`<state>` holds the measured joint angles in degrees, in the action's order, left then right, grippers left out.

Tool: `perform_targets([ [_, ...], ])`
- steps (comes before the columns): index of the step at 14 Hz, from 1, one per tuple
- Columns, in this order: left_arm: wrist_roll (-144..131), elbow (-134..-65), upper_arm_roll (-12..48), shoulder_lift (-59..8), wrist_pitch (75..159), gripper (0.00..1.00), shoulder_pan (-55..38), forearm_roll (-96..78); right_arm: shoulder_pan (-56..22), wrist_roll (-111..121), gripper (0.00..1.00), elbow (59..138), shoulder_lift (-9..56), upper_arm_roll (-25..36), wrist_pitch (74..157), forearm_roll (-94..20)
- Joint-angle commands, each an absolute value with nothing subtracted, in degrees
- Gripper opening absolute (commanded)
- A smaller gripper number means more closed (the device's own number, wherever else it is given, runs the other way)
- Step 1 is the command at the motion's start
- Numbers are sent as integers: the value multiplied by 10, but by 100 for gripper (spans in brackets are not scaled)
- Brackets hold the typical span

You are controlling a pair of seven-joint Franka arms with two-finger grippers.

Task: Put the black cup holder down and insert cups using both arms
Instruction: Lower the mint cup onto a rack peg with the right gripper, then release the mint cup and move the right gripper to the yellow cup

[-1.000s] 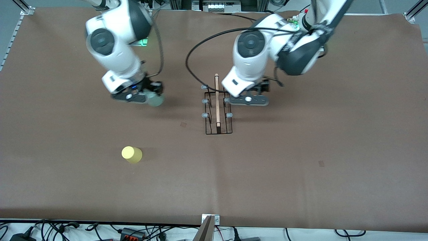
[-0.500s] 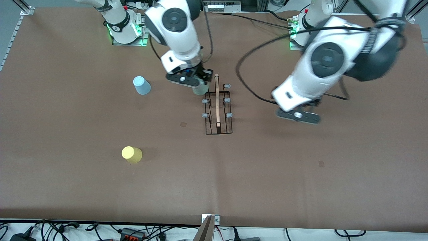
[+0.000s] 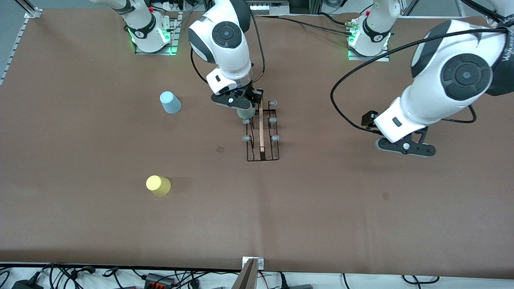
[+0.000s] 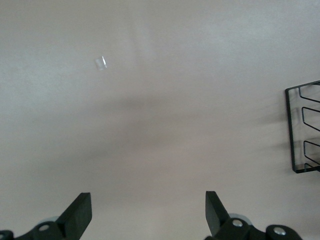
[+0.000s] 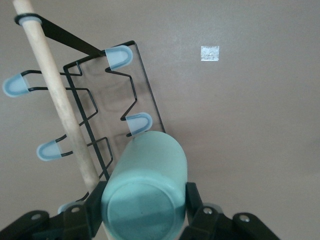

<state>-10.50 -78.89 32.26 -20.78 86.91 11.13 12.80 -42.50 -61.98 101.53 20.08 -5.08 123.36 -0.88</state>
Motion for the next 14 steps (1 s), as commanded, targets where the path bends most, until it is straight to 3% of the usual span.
perform_targets([
  [1,-57,-795,329,-197,877,100,150,131,-425,-633,12,1009,212,-54,1244,5],
  [6,-36,-790,330,-196,881,100,159,122,-425,-633,14,1010,218,-54,1245,6],
  [8,-39,-783,325,-197,882,100,160,120,-423,-632,100,1011,223,-54,1245,5],
  [11,-52,-776,272,-173,883,100,131,104,-416,-620,100,1003,212,-54,1238,4],
  [14,-45,-802,123,-136,894,100,59,-4,-374,-599,100,1003,175,-53,1227,6],
])
